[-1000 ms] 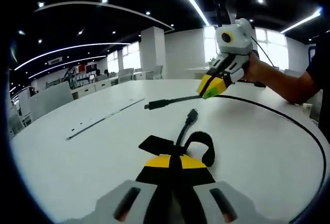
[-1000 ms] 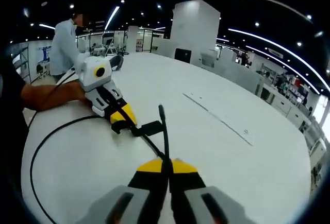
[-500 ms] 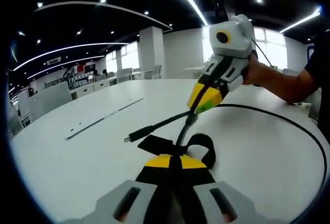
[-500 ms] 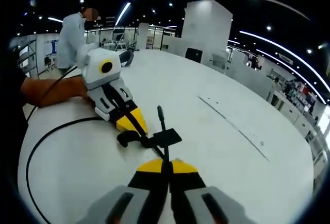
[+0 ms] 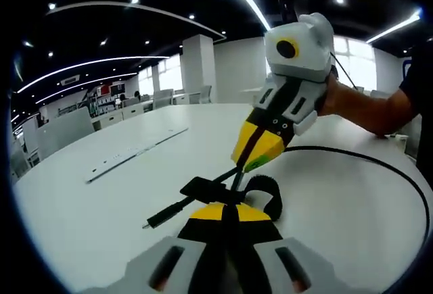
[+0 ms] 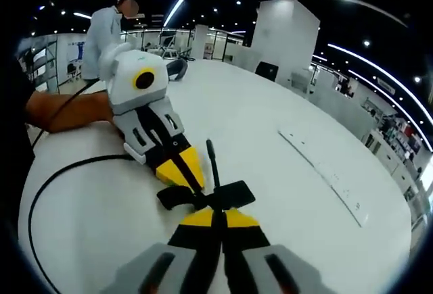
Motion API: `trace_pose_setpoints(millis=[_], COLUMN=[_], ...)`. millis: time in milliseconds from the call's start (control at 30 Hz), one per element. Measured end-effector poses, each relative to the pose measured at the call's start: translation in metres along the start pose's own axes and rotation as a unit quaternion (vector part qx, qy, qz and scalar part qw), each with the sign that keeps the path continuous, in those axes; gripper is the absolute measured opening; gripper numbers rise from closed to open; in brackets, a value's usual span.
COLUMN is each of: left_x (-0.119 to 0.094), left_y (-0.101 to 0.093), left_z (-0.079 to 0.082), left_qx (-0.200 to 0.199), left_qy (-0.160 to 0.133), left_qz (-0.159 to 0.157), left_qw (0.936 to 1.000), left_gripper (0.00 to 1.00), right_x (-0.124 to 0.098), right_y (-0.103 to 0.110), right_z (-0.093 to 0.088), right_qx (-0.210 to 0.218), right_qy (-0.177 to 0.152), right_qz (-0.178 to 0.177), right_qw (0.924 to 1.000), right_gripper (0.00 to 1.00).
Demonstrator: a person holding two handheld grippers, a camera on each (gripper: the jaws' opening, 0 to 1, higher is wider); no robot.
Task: Find the charging cable on the desk, coil it up and secure with Velcro.
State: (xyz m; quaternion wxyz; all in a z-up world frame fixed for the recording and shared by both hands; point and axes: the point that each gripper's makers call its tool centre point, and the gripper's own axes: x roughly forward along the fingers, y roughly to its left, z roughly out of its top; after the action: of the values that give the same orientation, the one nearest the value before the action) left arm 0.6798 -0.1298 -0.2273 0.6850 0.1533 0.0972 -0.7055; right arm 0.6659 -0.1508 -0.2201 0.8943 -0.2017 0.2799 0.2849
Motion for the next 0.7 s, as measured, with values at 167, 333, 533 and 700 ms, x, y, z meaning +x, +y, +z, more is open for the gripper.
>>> trace_pose_setpoints(millis=[167, 333, 533, 700], left_x=[0.000, -0.001, -0.001, -0.001], left_y=[0.001, 0.003, 0.004, 0.004], left_z=[0.000, -0.001, -0.002, -0.002], left_qx=[0.000, -0.004, -0.009, -0.009], left_qy=[0.000, -0.001, 0.000, -0.001], left_qz=[0.001, 0.002, 0.004, 0.004], left_qw=[1.0000, 1.0000, 1.0000, 0.9999], left_gripper=[0.04, 0.04, 0.04, 0.04], right_x=[0.005, 0.012, 0.015, 0.014], right_y=[0.002, 0.005, 0.006, 0.006], right_z=[0.001, 0.001, -0.001, -0.001], right_qx=[-0.007, -0.015, -0.016, -0.007], right_qy=[0.003, 0.008, 0.010, 0.006], right_qz=[0.005, 0.011, 0.012, 0.014], right_qw=[1.0000, 0.9998, 0.9998, 0.9999], right_gripper=[0.04, 0.04, 0.04, 0.05])
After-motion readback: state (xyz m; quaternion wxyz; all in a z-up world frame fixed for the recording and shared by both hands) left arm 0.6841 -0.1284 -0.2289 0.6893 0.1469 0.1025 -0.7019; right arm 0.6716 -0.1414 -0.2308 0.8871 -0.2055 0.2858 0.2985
